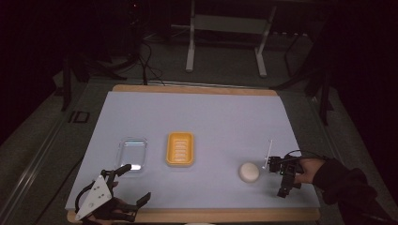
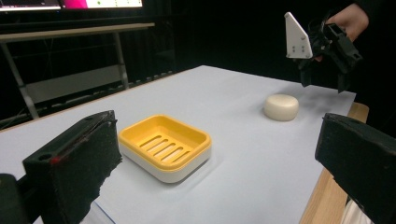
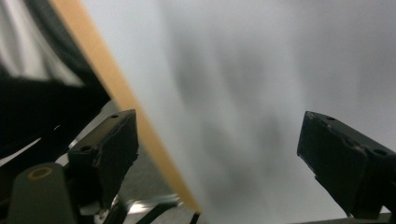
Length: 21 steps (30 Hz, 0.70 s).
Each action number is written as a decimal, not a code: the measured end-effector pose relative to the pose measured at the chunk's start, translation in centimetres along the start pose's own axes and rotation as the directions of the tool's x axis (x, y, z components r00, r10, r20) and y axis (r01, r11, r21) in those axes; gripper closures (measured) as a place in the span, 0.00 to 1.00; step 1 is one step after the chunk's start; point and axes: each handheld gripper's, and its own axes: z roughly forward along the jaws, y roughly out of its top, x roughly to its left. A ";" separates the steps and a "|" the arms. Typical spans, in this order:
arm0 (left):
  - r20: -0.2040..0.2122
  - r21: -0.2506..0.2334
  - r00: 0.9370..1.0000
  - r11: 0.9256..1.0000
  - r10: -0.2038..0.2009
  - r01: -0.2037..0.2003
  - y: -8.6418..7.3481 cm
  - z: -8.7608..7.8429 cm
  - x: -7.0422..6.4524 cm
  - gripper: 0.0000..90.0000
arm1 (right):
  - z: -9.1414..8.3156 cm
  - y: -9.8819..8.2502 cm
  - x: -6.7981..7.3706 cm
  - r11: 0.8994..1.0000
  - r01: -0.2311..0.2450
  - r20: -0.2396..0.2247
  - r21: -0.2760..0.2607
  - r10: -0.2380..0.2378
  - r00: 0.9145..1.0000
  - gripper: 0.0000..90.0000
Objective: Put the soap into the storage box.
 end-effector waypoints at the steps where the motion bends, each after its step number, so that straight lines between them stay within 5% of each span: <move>1: 0.001 -0.003 1.000 1.000 -0.004 0.004 0.0 0.0 0.0 0.00 | 0.0 0.1 0.0 1.000 -0.003 0.009 -0.013 0.003 1.000 0.15; 8: 0.002 -0.002 1.000 1.000 -0.001 0.001 0.0 0.0 0.0 0.00 | -0.3 0.9 -0.3 0.990 0.041 0.016 -0.134 -0.039 0.999 0.15; 21: 0.005 -0.005 1.000 1.000 -0.002 0.002 0.0 0.0 -0.1 0.00 | -0.5 2.4 -0.6 0.953 0.071 0.074 -0.294 -0.052 0.996 0.15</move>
